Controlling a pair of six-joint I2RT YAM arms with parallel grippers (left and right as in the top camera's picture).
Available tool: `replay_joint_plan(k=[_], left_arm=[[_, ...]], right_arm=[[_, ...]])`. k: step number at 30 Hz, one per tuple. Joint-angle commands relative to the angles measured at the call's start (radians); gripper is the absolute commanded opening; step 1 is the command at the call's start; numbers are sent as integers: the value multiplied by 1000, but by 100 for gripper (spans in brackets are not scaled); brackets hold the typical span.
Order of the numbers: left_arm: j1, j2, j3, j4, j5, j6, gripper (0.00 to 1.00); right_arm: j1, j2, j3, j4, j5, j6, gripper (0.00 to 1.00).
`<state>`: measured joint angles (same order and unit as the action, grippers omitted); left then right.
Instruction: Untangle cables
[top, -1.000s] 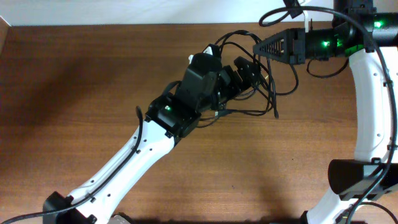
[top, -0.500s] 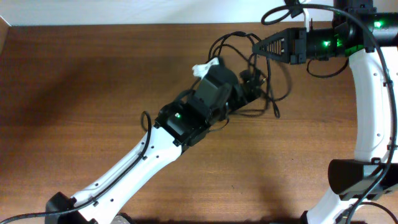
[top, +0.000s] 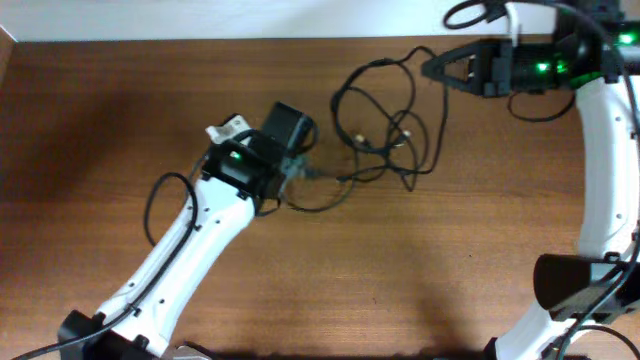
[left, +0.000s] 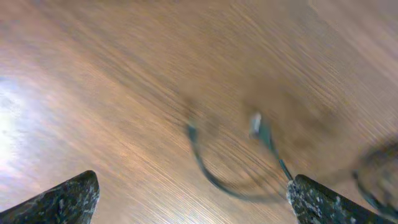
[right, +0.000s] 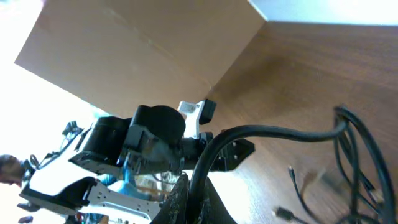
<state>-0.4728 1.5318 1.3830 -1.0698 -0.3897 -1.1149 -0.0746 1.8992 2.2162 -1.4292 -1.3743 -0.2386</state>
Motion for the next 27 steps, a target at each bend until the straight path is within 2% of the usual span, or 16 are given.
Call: replay_joint_plan(k=[1,3,6,8,10,12,16,22,23,27], left_arm=[[23,7,3,0,26,14,99],[23,7,3,28,89,32,99],[23,7,3,155,285,153,100],[22,7,2,308,521,335,99],[21,7,3,391,663,424,99],[14,7,3,403,682,426,99],[-27,24,2,452,683,504,99],[-118,90,2,592,666,502,99],[-124,97,3,600,648,492,99],[-107,123,3,622,565,317,99]], right_arm=[[-53,-29,22,4,-108,-6,4],[-58,-29,21,4,-107,-6,4],[-56,-29,21,4,-107,-7,4],[-54,-29,21,3,-108,-6,4],[-43,-29,21,2,-111,-6,4],[-29,-29,21,0,-119,-6,4],[11,-29,21,0,-138,-6,4],[68,-29,21,-12,-141,-6,4],[72,-29,21,-19,-141,-6,4],[75,-29,21,-35,-141,-7,4]])
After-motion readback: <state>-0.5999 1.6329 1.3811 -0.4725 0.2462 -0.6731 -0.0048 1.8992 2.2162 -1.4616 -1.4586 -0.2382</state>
